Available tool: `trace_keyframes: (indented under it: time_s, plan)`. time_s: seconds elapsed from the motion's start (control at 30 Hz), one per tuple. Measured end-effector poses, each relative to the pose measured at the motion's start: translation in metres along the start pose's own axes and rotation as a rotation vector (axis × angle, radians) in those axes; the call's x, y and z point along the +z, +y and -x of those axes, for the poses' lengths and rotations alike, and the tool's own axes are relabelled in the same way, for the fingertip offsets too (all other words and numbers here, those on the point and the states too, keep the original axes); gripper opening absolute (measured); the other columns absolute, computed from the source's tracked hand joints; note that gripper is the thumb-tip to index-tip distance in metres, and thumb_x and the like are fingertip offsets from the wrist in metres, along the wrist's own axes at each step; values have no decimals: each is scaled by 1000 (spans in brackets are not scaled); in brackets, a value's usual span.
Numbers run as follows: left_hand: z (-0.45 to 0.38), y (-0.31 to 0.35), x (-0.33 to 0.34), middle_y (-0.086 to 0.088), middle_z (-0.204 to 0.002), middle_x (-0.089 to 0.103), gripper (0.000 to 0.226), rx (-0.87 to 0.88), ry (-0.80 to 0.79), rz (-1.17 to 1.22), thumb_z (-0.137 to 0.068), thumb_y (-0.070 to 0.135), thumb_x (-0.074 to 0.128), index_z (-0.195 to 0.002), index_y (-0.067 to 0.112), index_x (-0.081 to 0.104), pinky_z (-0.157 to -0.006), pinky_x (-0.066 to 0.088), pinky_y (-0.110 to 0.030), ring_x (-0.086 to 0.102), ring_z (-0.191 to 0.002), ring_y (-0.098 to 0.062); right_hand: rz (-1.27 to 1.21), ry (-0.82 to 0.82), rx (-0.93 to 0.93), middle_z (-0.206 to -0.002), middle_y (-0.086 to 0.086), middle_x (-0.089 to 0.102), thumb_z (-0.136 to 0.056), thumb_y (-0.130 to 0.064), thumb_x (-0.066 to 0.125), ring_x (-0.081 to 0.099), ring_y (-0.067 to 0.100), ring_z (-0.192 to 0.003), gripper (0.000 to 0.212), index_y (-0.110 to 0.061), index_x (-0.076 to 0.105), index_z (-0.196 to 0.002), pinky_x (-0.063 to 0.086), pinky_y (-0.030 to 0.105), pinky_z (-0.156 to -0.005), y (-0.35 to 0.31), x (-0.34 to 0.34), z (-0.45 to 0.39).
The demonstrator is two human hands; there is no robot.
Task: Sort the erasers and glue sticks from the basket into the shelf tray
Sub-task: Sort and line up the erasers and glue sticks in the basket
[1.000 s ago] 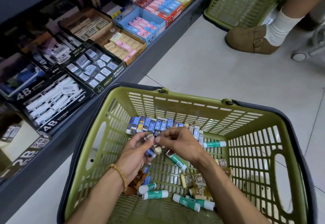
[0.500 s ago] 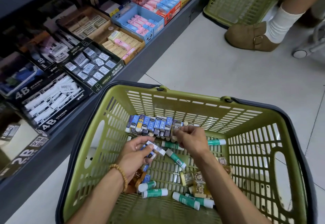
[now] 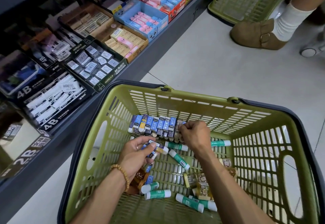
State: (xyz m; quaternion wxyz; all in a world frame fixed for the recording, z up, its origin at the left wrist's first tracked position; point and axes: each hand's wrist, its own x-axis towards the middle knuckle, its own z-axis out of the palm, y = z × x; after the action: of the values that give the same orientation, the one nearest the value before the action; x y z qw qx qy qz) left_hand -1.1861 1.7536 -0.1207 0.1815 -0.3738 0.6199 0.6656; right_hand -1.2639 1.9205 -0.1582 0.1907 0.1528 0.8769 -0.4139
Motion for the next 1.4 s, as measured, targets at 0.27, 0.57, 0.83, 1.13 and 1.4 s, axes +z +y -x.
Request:
trace_keyframes:
  time_s: [0.27,0.57,0.83,1.13,1.4]
  plan:
    - [1,3,2,-3,-110,65,11,-16,22,0,-84,7,71,-94,12,71,-64,58,-32,62,-66,-16,4,29,-8,-68,0,71,-88,-21,72,70,19,-65,21,-17,70,-68,60,41,-67,-8,-1,0]
    - [3,9,12,-8,-105,67,14,11,6,28,-87,7,68,-101,10,69,-62,54,-29,58,-64,-16,-263,-625,-165,-78,-1,71,-88,-5,72,60,0,-64,10,-9,76,-97,48,16,-62,-24,-26,36]
    - [11,9,16,-14,-108,68,37,-24,-152,6,-82,-22,57,-109,3,64,-72,60,-28,70,-89,-23,-151,-253,-75,-84,-1,73,-94,-16,68,64,8,-70,9,-11,74,-97,53,25,-70,-3,-32,27]
    - [8,-4,10,-13,-100,72,33,-74,-36,-97,-77,-11,72,-104,7,69,-72,60,-27,72,-88,-23,-56,45,71,-64,-3,71,-85,-23,75,68,14,-66,25,-16,70,-62,60,37,-74,17,-17,3]
    - [5,0,6,-14,-94,72,31,-53,-11,-80,-77,-9,72,-103,7,69,-67,60,-25,73,-73,-20,-75,2,23,-67,0,72,-87,-25,76,71,18,-67,20,-13,73,-70,61,39,-72,16,-12,-5]
